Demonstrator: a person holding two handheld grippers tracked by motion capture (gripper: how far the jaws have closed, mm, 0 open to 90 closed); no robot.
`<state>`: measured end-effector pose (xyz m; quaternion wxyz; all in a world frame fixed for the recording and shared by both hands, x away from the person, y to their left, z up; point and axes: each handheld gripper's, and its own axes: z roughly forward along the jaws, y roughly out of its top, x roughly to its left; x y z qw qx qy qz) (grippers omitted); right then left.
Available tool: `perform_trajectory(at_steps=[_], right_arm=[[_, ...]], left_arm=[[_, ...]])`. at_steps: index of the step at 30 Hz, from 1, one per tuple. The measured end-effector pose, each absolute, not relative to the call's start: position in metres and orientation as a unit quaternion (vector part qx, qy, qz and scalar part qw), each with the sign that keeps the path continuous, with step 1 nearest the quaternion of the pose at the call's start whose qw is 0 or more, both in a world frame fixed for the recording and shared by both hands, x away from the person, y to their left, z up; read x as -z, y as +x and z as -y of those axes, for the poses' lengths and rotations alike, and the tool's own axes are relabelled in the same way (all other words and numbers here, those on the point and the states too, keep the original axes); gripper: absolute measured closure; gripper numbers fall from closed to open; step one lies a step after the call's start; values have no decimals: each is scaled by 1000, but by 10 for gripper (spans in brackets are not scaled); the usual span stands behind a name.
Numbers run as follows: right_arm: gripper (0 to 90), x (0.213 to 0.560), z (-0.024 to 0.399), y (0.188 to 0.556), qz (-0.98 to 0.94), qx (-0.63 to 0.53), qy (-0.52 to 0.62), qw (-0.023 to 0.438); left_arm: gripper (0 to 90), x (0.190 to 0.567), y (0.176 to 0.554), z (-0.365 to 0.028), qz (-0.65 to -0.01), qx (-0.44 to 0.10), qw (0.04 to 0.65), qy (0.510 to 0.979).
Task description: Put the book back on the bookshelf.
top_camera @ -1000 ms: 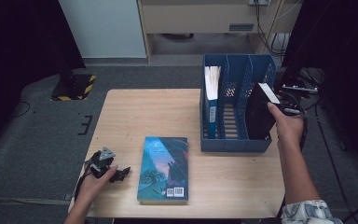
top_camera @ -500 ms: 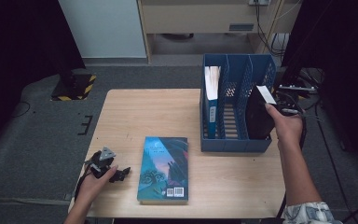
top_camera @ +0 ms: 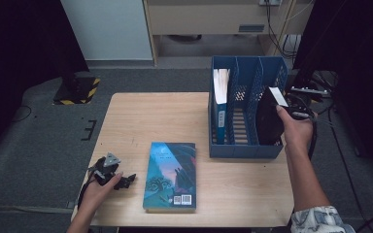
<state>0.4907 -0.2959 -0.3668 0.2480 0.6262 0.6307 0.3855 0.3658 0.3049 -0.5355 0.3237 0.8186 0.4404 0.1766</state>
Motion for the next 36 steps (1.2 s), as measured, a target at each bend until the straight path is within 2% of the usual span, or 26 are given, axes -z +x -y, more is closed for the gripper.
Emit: perform_trajectory(at_steps=[8,18,36], right_arm=[[532,353,285,512,-639,-373,617,268],[532,360,283,530,-641,-364,623,264],[529,369,282,536,-642,-361,623,264]], left_arm=[[0,535,366,-305,-440,-176,324,819],[0,535,366,-305,-439,-175,323,820],[0,535,366,-305,-436,-175,323,822]])
